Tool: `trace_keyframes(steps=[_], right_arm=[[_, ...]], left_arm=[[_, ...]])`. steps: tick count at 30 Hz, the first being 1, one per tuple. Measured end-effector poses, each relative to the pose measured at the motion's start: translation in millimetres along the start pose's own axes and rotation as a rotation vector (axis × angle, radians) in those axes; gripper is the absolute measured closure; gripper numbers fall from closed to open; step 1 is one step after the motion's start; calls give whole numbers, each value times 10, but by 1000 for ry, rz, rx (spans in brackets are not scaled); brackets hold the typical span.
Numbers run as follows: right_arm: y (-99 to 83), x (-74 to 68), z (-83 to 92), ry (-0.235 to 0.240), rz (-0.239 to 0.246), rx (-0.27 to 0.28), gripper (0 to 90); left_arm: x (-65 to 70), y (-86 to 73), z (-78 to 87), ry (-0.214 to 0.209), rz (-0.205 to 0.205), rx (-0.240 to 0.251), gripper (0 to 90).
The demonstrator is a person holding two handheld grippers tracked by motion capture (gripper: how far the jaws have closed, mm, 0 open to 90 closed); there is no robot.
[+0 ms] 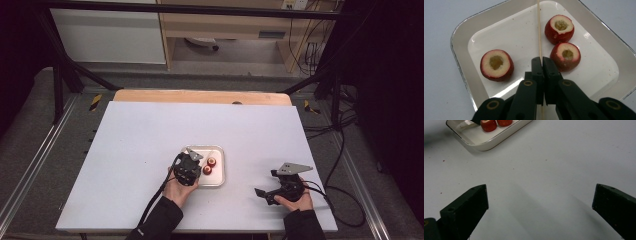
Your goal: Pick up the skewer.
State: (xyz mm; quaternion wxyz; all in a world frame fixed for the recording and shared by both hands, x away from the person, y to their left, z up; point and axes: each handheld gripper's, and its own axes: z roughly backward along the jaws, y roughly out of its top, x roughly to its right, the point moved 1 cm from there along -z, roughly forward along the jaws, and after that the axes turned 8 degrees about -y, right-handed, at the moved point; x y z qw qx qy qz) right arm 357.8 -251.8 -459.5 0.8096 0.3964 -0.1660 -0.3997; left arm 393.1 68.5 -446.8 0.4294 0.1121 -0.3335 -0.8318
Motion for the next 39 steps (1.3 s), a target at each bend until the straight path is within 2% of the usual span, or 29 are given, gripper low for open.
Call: trace_keyframes(steps=[4, 7, 9, 12, 14, 15, 16, 17, 19, 21, 23, 24, 29, 30, 31, 34, 35, 36, 39], right_arm=[[3, -3, 5, -1, 1, 1, 10], [15, -12, 8, -3, 13, 3, 9], [37, -30, 15, -11, 25, 8, 7], [60, -45, 23, -16, 40, 10, 7], [94, -70, 28, -36, 59, 7, 7], [132, -111, 28, -60, 82, -7, 7], [132, -111, 28, -60, 82, -7, 7], [176, -164, 25, -86, 125, -20, 7], [197, -197, 26, -83, 144, -28, 7], [255, -286, 18, -100, 213, -44, 13], [295, -341, 20, -104, 244, -45, 19], [295, -341, 20, -104, 244, -45, 19], [412, -492, 53, -130, 381, -47, 40], [412, -492, 53, -130, 381, -47, 40], [456, -552, 76, -140, 446, -45, 56], [512, -626, 91, -135, 520, -51, 81], [512, -626, 91, -135, 520, -51, 81], [540, -669, 87, -132, 566, -54, 112], [566, -703, 53, -127, 619, -59, 153]], left_arm=[[-34, -23, 46, -3, 4, 31, 887], [-69, -27, 145, -14, -2, 58, 888], [-94, -27, 222, -19, -16, 74, 888], [-153, -28, 329, -51, -37, 85, 888], [-186, -26, 391, -72, -63, 86, 887], [-195, -25, 421, -72, -77, 81, 887], [-202, -22, 452, -72, -91, 78, 887], [-205, -17, 478, -87, -107, 78, 887], [-198, -8, 529, -111, -140, 70, 887], [-178, 7, 567, -119, -177, 56, 888], [-134, 45, 599, -158, -220, 34, 888], [-134, 45, 599, -158, -220, 34, 888], [37, 119, 576, -234, -322, -17, 888], [37, 119, 576, -234, -322, -17, 888], [73, 129, 563, -240, -335, -27, 888], [174, 155, 524, -271, -378, -59, 888], [209, 163, 510, -277, -390, -65, 888], [241, 172, 495, -286, -399, -73, 888], [335, 202, 443, -305, -425, -96, 888]])
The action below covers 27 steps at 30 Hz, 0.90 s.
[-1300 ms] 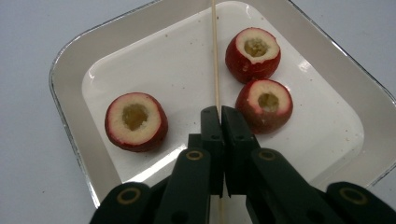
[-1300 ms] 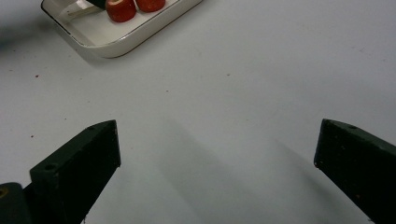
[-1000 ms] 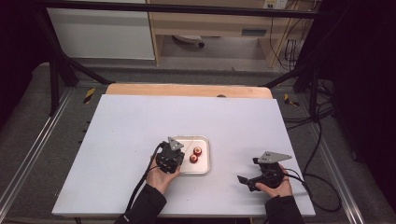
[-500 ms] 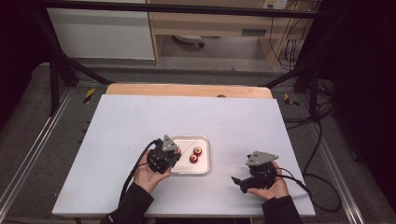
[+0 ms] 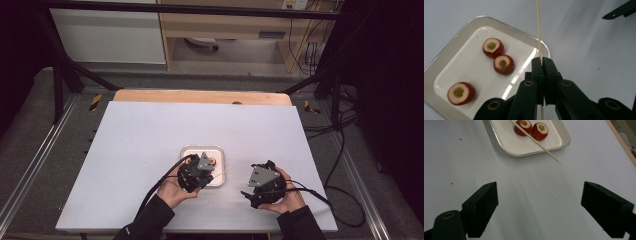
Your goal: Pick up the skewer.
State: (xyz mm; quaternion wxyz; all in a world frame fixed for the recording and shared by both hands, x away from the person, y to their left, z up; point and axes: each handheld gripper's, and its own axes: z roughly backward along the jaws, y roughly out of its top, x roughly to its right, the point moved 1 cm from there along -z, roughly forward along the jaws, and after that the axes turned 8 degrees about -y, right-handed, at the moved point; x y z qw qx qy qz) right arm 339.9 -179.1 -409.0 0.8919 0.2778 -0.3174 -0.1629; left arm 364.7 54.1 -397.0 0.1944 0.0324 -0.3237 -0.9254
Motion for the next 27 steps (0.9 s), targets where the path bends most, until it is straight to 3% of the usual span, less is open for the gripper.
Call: trace_keyframes(steps=[1, 3, 5, 6, 8, 9, 10, 15, 17, 22, 27], right_arm=[[0, 0, 0, 0, 0, 0, 153], [22, -15, -38, -4, 75, 3, 212], [25, -18, -45, -3, 98, 7, 242], [32, -31, -70, 2, 161, 29, 291], [33, -32, -89, 13, 207, 42, 340], [33, -32, -89, 13, 207, 42, 340], [35, -42, -119, 23, 252, 46, 393], [44, -66, -159, 26, 388, 37, 510], [38, -96, -160, 47, 419, 32, 574], [21, -127, -170, 22, 543, 39, 691], [8, -162, -161, 7, 619, 60, 777]], left_arm=[[11, 16, -19, -6, -5, -6, 888], [52, 75, -93, -25, -24, -27, 887], [66, 95, -114, -32, -32, -36, 888], [86, 118, -138, -40, -39, -46, 888], [113, 150, -166, -48, -56, -55, 887], [130, 174, -180, -54, -64, -65, 887], [140, 194, -190, -53, -72, -73, 888], [188, 273, -229, -72, -96, -92, 888], [216, 307, -253, -84, -110, -102, 888], [233, 342, -280, -91, -121, -115, 888], [244, 367, -297, -100, -123, -117, 888]])
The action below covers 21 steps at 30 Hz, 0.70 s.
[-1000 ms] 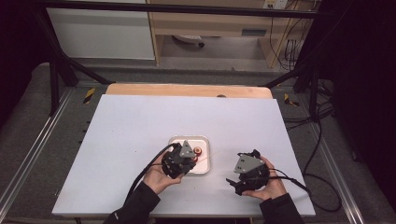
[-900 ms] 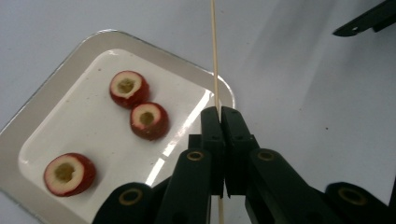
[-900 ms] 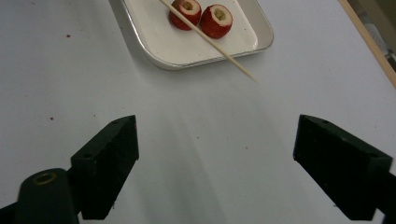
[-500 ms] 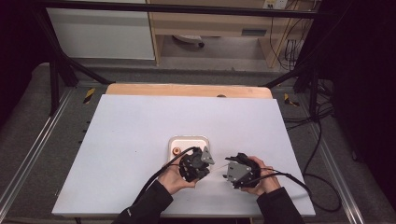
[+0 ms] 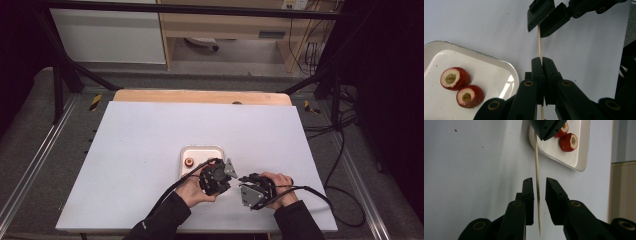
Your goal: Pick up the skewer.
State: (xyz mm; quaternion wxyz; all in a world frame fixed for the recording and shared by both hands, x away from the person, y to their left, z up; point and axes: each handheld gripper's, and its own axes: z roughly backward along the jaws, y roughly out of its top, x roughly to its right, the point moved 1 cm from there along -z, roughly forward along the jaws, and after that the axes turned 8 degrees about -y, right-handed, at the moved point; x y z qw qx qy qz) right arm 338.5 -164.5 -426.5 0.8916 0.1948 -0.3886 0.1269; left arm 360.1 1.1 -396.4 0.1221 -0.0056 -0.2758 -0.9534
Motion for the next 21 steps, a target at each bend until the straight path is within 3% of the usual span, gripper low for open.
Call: trace_keyframes(steps=[8, 16, 21], right_arm=[[12, -61, -8, -38, 116, 16, 879], [33, -70, 36, -86, 205, -3, 891], [50, -51, 54, -137, 278, -33, 892]], left_arm=[[-15, 2, -18, -15, 10, 1, 888], [-64, 6, -9, -49, 42, 14, 876], [-133, 27, 32, -91, 71, -6, 746]])
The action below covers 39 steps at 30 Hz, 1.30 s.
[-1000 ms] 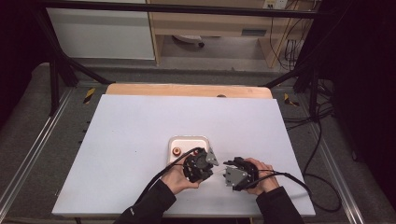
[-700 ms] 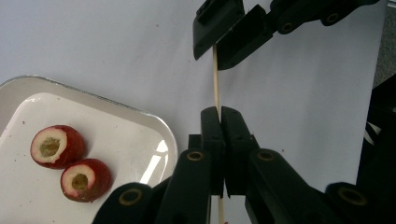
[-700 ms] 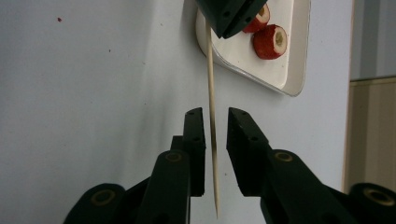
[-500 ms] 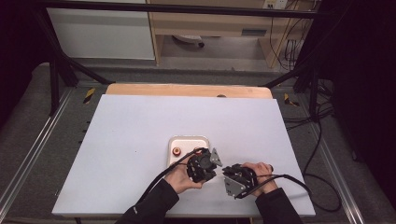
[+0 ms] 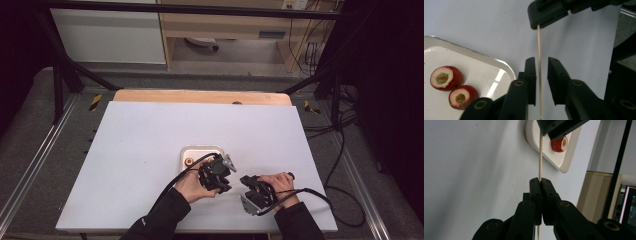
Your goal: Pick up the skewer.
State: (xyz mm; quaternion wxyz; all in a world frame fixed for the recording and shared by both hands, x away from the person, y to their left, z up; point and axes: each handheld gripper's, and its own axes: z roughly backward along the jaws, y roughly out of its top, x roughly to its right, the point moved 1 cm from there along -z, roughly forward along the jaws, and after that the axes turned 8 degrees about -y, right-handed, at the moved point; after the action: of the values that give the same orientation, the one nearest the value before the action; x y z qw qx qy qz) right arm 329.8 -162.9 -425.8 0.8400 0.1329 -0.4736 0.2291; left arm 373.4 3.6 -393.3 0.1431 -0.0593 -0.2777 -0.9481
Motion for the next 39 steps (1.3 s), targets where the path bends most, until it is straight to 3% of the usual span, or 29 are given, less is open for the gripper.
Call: trace_keyframes(steps=[2, 5, 10, 18, 29, 32, 37, 38, 39], right_arm=[[17, 10, 7, -18, 17, -7, 892], [35, 23, 1, -35, 50, -8, 892], [71, 38, -8, -47, 106, -11, 891], [90, 27, -24, -46, 134, -10, 891], [112, 21, -22, -52, 142, -8, 890], [105, 35, -25, -52, 125, -14, 881], [58, 83, -11, -62, -24, -24, 767], [58, 83, -11, -62, -24, -24, 767], [6, 103, 0, -49, -128, -34, 686]], left_arm=[[-30, 15, -1, -6, 4, -60, 711], [-57, 27, -20, -13, 16, -99, 713], [-115, 51, -98, -26, 36, -173, 809], [-103, 75, -142, -31, 32, -196, 874], [-80, 83, -177, 13, 52, -220, 889], [-66, 86, -172, 36, 42, -215, 889], [-59, 60, -139, 64, 41, -208, 889], [-55, 41, -120, 73, 38, -198, 889], [-45, 6, -90, 94, 36, -187, 889]])
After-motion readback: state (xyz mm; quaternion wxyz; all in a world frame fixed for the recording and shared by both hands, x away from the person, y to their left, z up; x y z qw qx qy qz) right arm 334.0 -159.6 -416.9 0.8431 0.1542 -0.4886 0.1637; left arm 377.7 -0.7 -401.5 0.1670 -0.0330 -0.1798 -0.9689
